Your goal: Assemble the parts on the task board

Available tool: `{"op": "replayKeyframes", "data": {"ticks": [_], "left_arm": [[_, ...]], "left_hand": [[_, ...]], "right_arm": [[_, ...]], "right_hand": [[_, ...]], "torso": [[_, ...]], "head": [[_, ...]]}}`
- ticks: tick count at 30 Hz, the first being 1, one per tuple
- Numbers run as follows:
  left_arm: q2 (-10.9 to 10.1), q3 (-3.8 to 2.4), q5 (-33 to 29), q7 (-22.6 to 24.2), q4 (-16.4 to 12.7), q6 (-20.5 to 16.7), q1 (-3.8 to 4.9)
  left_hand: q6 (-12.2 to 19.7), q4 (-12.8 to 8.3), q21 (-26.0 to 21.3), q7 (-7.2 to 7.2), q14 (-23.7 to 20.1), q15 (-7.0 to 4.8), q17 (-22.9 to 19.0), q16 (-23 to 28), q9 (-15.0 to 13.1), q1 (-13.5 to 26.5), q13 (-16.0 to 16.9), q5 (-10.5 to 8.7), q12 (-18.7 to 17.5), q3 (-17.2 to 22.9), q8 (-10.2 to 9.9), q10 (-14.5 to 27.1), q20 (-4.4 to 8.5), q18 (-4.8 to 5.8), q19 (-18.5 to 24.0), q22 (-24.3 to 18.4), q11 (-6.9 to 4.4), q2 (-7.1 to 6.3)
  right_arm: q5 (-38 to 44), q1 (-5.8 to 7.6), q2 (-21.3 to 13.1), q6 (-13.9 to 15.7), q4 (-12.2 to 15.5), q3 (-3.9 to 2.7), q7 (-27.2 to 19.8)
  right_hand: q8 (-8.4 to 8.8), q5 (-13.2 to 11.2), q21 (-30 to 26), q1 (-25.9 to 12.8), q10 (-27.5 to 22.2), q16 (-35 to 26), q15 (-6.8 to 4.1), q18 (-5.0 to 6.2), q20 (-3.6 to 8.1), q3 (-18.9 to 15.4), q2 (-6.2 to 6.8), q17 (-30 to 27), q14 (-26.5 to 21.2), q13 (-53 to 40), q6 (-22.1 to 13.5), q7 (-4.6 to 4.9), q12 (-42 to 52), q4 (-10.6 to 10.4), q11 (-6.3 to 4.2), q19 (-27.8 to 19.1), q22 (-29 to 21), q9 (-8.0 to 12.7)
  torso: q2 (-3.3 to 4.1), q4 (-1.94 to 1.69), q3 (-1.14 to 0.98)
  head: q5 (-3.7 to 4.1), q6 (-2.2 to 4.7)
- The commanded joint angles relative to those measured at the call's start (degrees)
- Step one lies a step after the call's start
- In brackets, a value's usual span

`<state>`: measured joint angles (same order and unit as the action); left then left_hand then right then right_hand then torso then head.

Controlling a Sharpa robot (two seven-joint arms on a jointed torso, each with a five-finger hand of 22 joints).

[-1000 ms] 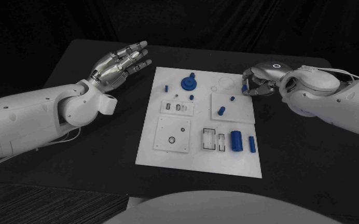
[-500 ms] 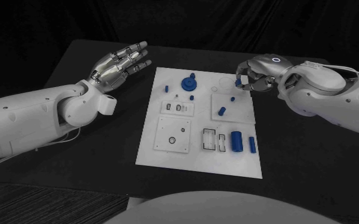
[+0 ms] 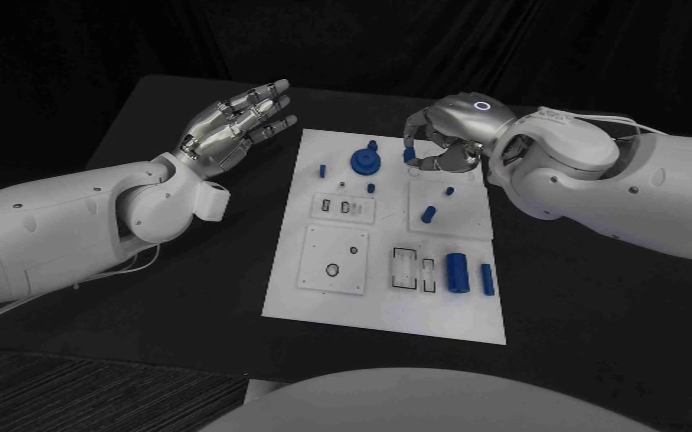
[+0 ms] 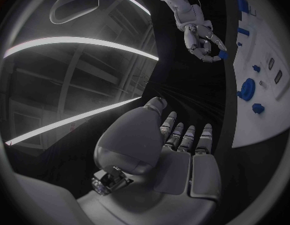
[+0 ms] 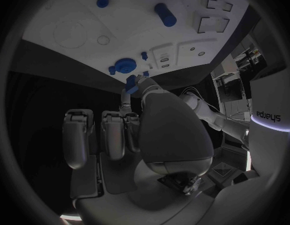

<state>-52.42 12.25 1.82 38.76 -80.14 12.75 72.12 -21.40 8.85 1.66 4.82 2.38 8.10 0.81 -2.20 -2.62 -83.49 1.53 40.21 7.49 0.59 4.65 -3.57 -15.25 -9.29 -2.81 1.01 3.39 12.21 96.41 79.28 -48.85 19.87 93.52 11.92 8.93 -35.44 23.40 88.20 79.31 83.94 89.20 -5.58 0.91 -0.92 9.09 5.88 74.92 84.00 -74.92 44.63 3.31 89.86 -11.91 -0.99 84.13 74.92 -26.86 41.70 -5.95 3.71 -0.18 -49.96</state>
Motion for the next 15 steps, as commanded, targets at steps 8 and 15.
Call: {"op": "replayKeyframes", "data": {"ticks": [8, 15], "left_arm": [[0.47, -0.05, -0.07, 0.66, 0.21, 1.01, -0.06], [0.70, -0.05, -0.07, 0.61, 0.35, 1.21, -0.06]], "left_hand": [[0.25, 0.04, 0.17, -0.21, -0.10, 0.19, 0.07, -0.27, -0.03, 0.56, 0.00, 0.23, -0.05, 0.35, 0.21, 0.22, -0.12, -1.09, -0.20, 0.03, 0.11, 0.09], [0.32, 0.04, 0.15, -0.21, -0.12, 0.20, 0.06, -0.25, -0.02, 0.58, -0.01, 0.24, -0.11, 0.42, 0.19, 0.25, -0.12, -1.09, -0.18, 0.02, 0.13, 0.11]], "right_arm": [[3.30, -2.71, 4.68, -3.71, -2.05, -0.01, 3.13], [4.22, -3.96, 6.50, -4.58, -2.58, -0.01, 3.43]], "right_hand": [[1.22, 0.41, -0.84, -0.48, 6.06, -0.87, 0.62, -0.14, -0.39, 0.23, 0.01, 12.23, 5.37, -15.08, 0.73, 0.20, 0.14, 0.37, 0.39, 4.35, 14.05, 0.35], [1.53, 0.46, -1.07, -0.52, 6.06, -1.01, 0.73, -0.08, -0.48, 0.31, -0.01, 12.00, 5.32, -15.08, 0.84, 0.26, 0.14, 0.50, 0.42, 4.22, 13.96, 0.50]], "torso": [[0.00, -0.17, -0.07], [0.11, 0.07, -0.21]], "head": [[-0.05, -0.04], [-0.38, -0.04]]}}
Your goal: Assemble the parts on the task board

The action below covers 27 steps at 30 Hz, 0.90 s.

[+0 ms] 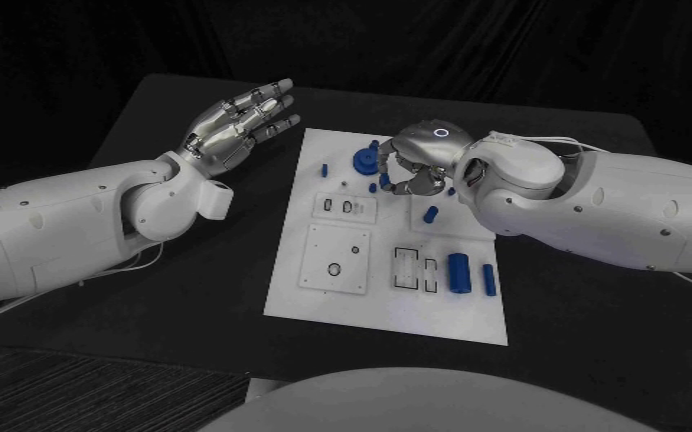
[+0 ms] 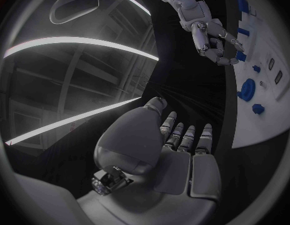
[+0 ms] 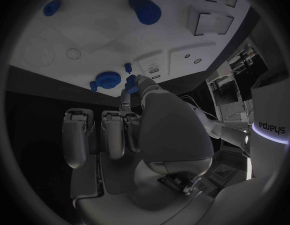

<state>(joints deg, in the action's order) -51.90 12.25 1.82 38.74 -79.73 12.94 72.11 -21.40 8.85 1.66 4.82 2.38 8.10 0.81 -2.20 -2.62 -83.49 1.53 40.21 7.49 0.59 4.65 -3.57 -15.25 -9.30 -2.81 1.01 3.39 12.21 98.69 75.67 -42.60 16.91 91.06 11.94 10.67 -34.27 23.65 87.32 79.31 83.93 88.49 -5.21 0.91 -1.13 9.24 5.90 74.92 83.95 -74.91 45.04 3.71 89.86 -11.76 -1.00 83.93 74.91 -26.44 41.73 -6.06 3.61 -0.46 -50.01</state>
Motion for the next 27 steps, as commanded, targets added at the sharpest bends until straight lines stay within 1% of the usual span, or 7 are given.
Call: {"op": "replayKeyframes", "data": {"ticks": [1, 6, 9, 12, 18, 20, 27], "left_arm": [[0.21, -0.05, -0.07, 0.61, -0.06, 1.03, -0.05], [0.32, -0.05, -0.07, 0.57, -0.07, 1.08, -0.05], [0.32, -0.05, -0.07, 0.52, -0.06, 1.08, -0.05], [0.32, -0.05, -0.07, 0.48, -0.03, 1.06, -0.05], [0.34, -0.05, -0.07, 0.38, -0.06, 1.08, -0.05], [0.36, -0.05, -0.07, 0.34, -0.05, 1.10, -0.05], [0.38, -0.05, -0.07, 0.27, -0.03, 1.15, -0.05]], "left_hand": [[0.32, 0.04, 0.15, -0.21, -0.12, 0.20, 0.06, -0.25, -0.02, 0.58, -0.01, 0.24, -0.11, 0.42, 0.19, 0.25, -0.12, -1.08, -0.18, 0.02, 0.13, 0.11], [0.32, 0.04, 0.15, -0.21, -0.12, 0.20, 0.06, -0.25, -0.02, 0.58, -0.01, 0.24, -0.11, 0.42, 0.19, 0.25, -0.12, -1.08, -0.18, 0.02, 0.13, 0.11], [0.32, 0.04, 0.15, -0.21, -0.12, 0.20, 0.06, -0.25, -0.02, 0.58, -0.01, 0.24, -0.11, 0.42, 0.19, 0.25, -0.12, -1.08, -0.18, 0.02, 0.13, 0.11], [0.32, 0.04, 0.15, -0.21, -0.12, 0.20, 0.06, -0.25, -0.02, 0.58, -0.01, 0.24, -0.11, 0.42, 0.19, 0.25, -0.12, -1.08, -0.18, 0.02, 0.13, 0.11], [0.32, 0.04, 0.15, -0.21, -0.12, 0.20, 0.06, -0.25, -0.02, 0.58, -0.01, 0.24, -0.11, 0.42, 0.19, 0.25, -0.12, -1.08, -0.18, 0.02, 0.13, 0.11], [0.32, 0.04, 0.15, -0.21, -0.12, 0.20, 0.06, -0.25, -0.02, 0.58, -0.01, 0.24, -0.11, 0.42, 0.19, 0.25, -0.12, -1.08, -0.18, 0.02, 0.13, 0.11], [0.32, 0.04, 0.15, -0.21, -0.12, 0.20, 0.06, -0.25, -0.02, 0.58, -0.01, 0.24, -0.11, 0.42, 0.19, 0.25, -0.12, -1.08, -0.18, 0.02, 0.13, 0.11]], "right_arm": [[2.00, -0.48, 0.39, -1.73, -0.15, -0.03, 1.71], [2.15, -0.94, 0.99, -1.98, -0.42, -0.03, 1.64], [2.18, -1.11, 1.20, -2.02, -0.43, -0.03, 1.57], [2.20, -1.22, 1.35, -2.30, -0.32, -0.03, 1.56], [2.21, -1.35, 1.79, -2.97, -0.29, -0.03, 1.58], [2.21, -1.40, 1.99, -3.11, -0.32, -0.03, 1.56], [2.21, -1.58, 2.66, -3.26, -0.47, -0.03, 1.38]], "right_hand": [[0.47, 0.22, -0.21, -0.56, 6.07, -0.34, 0.41, -0.07, -0.31, 0.17, -0.03, 11.94, 5.35, -15.09, 0.48, -0.11, 0.14, 0.38, 0.44, 4.42, 13.96, 0.13], [0.62, 0.23, -0.30, -0.61, 6.07, -0.41, 0.46, -0.05, -0.36, 0.21, -0.05, 11.83, 5.33, -15.09, 0.52, -0.08, 0.14, 0.42, 0.46, 4.37, 13.93, 0.20], [0.62, 0.23, -0.30, -0.61, 6.07, -0.41, 0.46, -0.05, -0.36, 0.21, -0.05, 11.83, 5.33, -15.09, 0.52, -0.08, 0.14, 0.42, 0.46, 4.37, 13.93, 0.20], [0.71, 0.24, -0.35, -0.63, 6.07, -0.43, 0.51, -0.03, -0.39, 0.24, -0.09, 11.79, 5.32, -15.09, 0.57, -0.06, 0.14, 0.45, 0.48, 4.34, 13.91, 0.24], [0.78, 0.24, -0.33, -0.66, 6.07, -0.48, 0.53, -0.04, -0.42, 0.24, -0.09, 11.71, 5.30, -15.09, 0.59, -0.04, 0.14, 0.47, 0.49, 4.35, 13.92, 0.26], [0.78, 0.24, -0.33, -0.66, 6.07, -0.48, 0.53, -0.04, -0.42, 0.24, -0.09, 11.71, 5.30, -15.09, 0.59, -0.04, 0.14, 0.47, 0.49, 4.35, 13.92, 0.26], [0.92, 0.23, -0.43, -0.74, 6.07, -0.52, 0.59, -0.01, -0.47, 0.26, -0.11, 11.65, 5.29, -15.09, 0.63, 0.00, 0.14, 0.50, 0.52, 4.30, 13.88, 0.32]], "torso": [[0.08, 0.17, -0.10], [0.09, 0.08, -0.13], [0.09, 0.17, -0.14], [0.05, 0.18, -0.08], [0.05, 0.09, -0.07], [0.03, 0.15, -0.07], [0.02, 0.13, -0.04]], "head": [[-0.17, 0.01], [-0.14, 0.01], [-0.30, 0.01], [-0.40, 0.01], [-0.45, 0.01], [-0.51, 0.01], [-0.71, 0.01]]}}
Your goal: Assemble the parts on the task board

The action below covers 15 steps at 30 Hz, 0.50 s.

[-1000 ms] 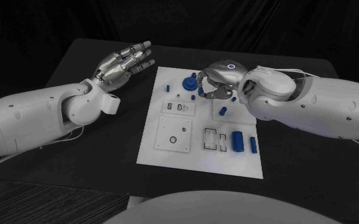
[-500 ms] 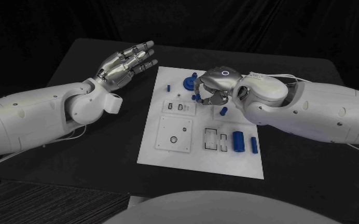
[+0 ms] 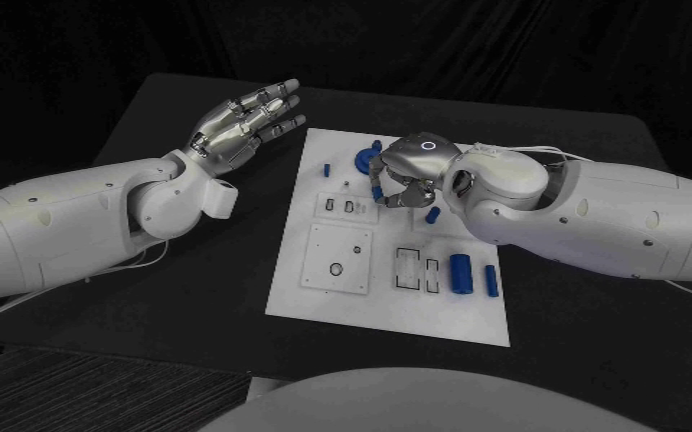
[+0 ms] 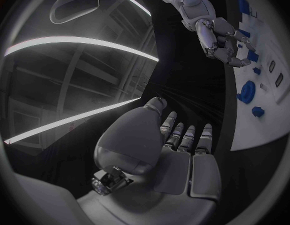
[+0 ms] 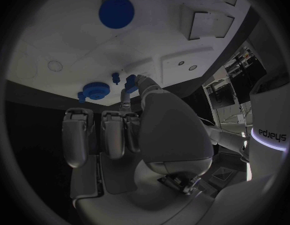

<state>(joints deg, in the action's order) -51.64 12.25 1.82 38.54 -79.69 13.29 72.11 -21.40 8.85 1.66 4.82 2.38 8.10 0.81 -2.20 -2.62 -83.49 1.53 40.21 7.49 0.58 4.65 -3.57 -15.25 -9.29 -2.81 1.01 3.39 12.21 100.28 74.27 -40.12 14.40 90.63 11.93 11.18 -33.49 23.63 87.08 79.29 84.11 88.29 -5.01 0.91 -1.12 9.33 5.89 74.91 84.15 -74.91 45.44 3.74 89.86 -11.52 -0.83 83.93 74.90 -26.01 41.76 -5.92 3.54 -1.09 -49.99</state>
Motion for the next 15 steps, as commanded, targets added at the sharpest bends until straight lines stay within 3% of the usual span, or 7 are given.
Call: {"op": "replayKeyframes", "data": {"ticks": [1, 15], "left_arm": [[0.13, -0.05, -0.07, 0.45, -0.07, 0.81, -0.05], [0.22, -0.05, -0.07, 0.29, -0.02, 0.86, -0.05]], "left_hand": [[0.32, 0.04, 0.15, -0.21, -0.12, 0.20, 0.06, -0.25, -0.02, 0.58, -0.01, 0.24, -0.11, 0.42, 0.19, 0.25, -0.12, -1.09, -0.18, 0.02, 0.13, 0.11], [0.32, 0.04, 0.15, -0.21, -0.12, 0.20, 0.06, -0.25, -0.02, 0.58, -0.01, 0.24, -0.11, 0.42, 0.19, 0.25, -0.12, -1.09, -0.18, 0.02, 0.13, 0.11]], "right_arm": [[0.61, -0.22, 0.30, -0.74, -0.11, -0.02, 0.83], [0.61, -0.74, 1.51, -1.53, -0.79, -0.03, 0.63]], "right_hand": [[0.14, 0.24, -0.19, -0.72, 5.89, -0.32, 0.39, -0.01, -0.47, 0.18, -0.11, 11.65, 5.09, -15.09, 0.23, -0.03, 0.14, 0.27, 0.35, 4.30, 13.89, -0.10], [0.62, 0.15, -0.34, -1.08, 5.89, -0.41, 0.58, 0.03, -0.64, 0.17, -0.12, 11.50, 5.06, -15.09, 0.29, 0.10, 0.14, 0.34, 0.44, 4.22, 13.83, 0.09]], "torso": [[-0.01, -0.03, 0.04], [-0.03, -0.01, 0.06]], "head": [[-0.05, -0.01], [-0.10, -0.01]]}}
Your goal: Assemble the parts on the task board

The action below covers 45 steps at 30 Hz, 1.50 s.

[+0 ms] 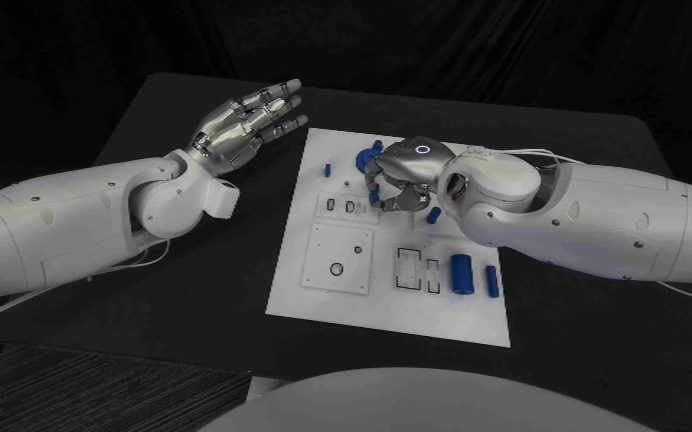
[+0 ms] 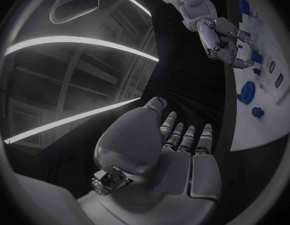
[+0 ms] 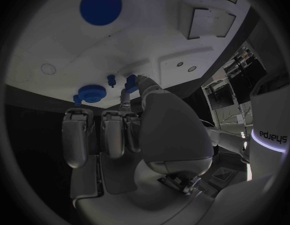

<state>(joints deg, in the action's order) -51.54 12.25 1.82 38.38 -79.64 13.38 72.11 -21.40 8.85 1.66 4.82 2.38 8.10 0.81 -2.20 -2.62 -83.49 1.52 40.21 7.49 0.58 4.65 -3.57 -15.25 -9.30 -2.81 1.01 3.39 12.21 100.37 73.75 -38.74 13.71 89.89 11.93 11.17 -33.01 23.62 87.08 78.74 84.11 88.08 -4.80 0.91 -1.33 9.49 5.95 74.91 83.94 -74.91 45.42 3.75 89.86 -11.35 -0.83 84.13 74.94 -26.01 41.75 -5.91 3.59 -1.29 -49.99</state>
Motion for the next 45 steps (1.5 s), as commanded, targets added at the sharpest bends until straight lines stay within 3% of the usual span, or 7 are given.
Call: {"op": "replayKeyframes", "data": {"ticks": [1, 18, 25, 33, 36, 42, 45], "left_arm": [[0.14, -0.05, -0.07, 0.45, -0.06, 0.78, -0.05], [0.42, -0.05, -0.07, 0.52, 0.12, 0.91, -0.05], [0.49, -0.05, -0.07, 0.52, 0.18, 0.96, -0.05], [0.52, -0.05, -0.07, 0.52, 0.21, 1.00, -0.05], [0.55, -0.05, -0.07, 0.52, 0.24, 1.01, -0.05], [0.59, -0.05, -0.07, 0.49, 0.30, 1.05, -0.05], [0.58, -0.05, -0.07, 0.49, 0.29, 1.05, -0.05]], "left_hand": [[0.32, 0.04, 0.15, -0.21, -0.12, 0.20, 0.06, -0.25, -0.02, 0.58, -0.01, 0.24, -0.11, 0.43, 0.19, 0.25, -0.12, -1.08, -0.18, 0.02, 0.13, 0.11], [0.32, 0.04, 0.15, -0.21, -0.12, 0.20, 0.06, -0.25, -0.02, 0.58, -0.01, 0.24, -0.11, 0.43, 0.19, 0.25, -0.12, -1.08, -0.18, 0.02, 0.13, 0.11], [0.47, 0.00, 0.14, -0.19, -0.14, 0.22, 0.05, -0.22, 0.00, 0.69, -0.02, 0.24, -0.16, 0.73, 0.16, 0.30, -0.12, -1.08, -0.18, 0.02, 0.17, 0.14], [0.47, 0.00, 0.14, -0.19, -0.14, 0.22, 0.05, -0.22, 0.00, 0.69, -0.02, 0.24, -0.16, 0.73, 0.16, 0.30, -0.12, -1.08, -0.18, 0.02, 0.17, 0.14], [0.47, 0.00, 0.14, -0.19, -0.14, 0.22, 0.05, -0.22, 0.00, 0.69, -0.02, 0.24, -0.16, 0.73, 0.16, 0.30, -0.12, -1.08, -0.18, 0.02, 0.17, 0.14], [0.54, -0.03, 0.13, -0.18, -0.15, 0.22, 0.05, -0.21, 0.01, 0.72, -0.03, 0.22, -0.19, 0.81, 0.14, 0.33, -0.12, -1.08, -0.16, 0.01, 0.17, 0.12], [0.54, -0.03, 0.13, -0.18, -0.15, 0.22, 0.05, -0.21, 0.01, 0.72, -0.03, 0.22, -0.19, 0.81, 0.14, 0.33, -0.12, -1.08, -0.16, 0.01, 0.17, 0.12]], "right_arm": [[0.53, -0.28, 0.21, -0.89, -0.09, -0.03, 0.63], [0.53, -0.80, 1.09, -2.72, -0.86, -0.03, 0.68], [0.53, -0.88, 1.23, -3.52, -0.87, -0.03, 0.61], [0.53, -0.92, 1.36, -4.36, -0.96, -0.03, 0.53], [0.53, -0.94, 1.35, -4.57, -0.98, -0.03, 0.53], [0.53, -0.96, 1.35, -4.65, -1.03, -0.03, 0.48], [0.53, -0.96, 1.27, -4.24, -1.06, -0.03, 0.46]], "right_hand": [[0.14, 0.16, -0.34, -0.54, 5.89, -0.20, 0.36, 0.03, -0.44, 0.00, -0.18, 11.51, 5.27, -15.09, 0.31, 0.08, 0.14, 0.17, 0.44, 4.02, 13.79, 0.09], [3.15, -1.32, -0.60, -1.83, 5.89, -0.51, 0.66, 0.10, -0.89, -0.18, 0.01, 10.98, 5.18, -15.09, -1.62, 0.75, 0.14, 1.02, 0.53, 3.92, 13.70, 1.02], [5.94, -2.29, -0.65, -2.63, 5.89, -0.50, 0.80, 0.11, -1.03, -0.21, 0.07, 10.97, 5.20, -15.09, -3.19, 1.28, 0.14, 1.59, 0.65, 3.92, 13.70, 2.19], [7.95, -3.21, -0.67, -2.92, 5.89, -0.52, 0.88, 0.11, -1.11, -0.23, 0.21, 10.91, 5.19, -15.09, -3.94, 1.50, 0.14, 2.17, 0.74, 3.93, 13.70, 3.20], [9.62, -4.78, -0.71, -3.23, 5.89, -0.58, 0.95, 0.12, -1.18, -0.35, 0.24, 10.80, 5.17, -15.09, -4.70, 1.65, 0.14, 2.56, 0.80, 3.93, 13.69, 4.11], [15.25, -7.85, -0.89, -3.71, 5.89, -0.66, 1.08, 0.16, -1.32, -0.95, -0.01, 10.60, 5.13, -15.09, -8.58, 1.83, 0.14, 3.76, 0.92, 3.87, 13.64, 7.64], [16.41, -8.65, -0.92, -3.83, 5.89, -0.70, 1.10, 0.16, -1.33, -1.16, -0.13, 10.52, 5.11, -15.09, -9.39, 1.82, 0.14, 4.00, 0.92, 3.87, 13.64, 8.54]], "torso": [[-0.02, -0.02, 0.01], [0.01, 0.03, -0.01], [-0.02, 0.09, 0.00], [-0.01, 0.04, -0.02], [-0.01, 0.06, -0.03], [-0.01, 0.03, 0.00], [0.00, 0.04, 0.01]], "head": [[0.10, -0.01], [0.10, -0.01], [-0.01, -0.01], [0.06, -0.01], [0.07, -0.01], [0.11, -0.01], [0.09, -0.01]]}}
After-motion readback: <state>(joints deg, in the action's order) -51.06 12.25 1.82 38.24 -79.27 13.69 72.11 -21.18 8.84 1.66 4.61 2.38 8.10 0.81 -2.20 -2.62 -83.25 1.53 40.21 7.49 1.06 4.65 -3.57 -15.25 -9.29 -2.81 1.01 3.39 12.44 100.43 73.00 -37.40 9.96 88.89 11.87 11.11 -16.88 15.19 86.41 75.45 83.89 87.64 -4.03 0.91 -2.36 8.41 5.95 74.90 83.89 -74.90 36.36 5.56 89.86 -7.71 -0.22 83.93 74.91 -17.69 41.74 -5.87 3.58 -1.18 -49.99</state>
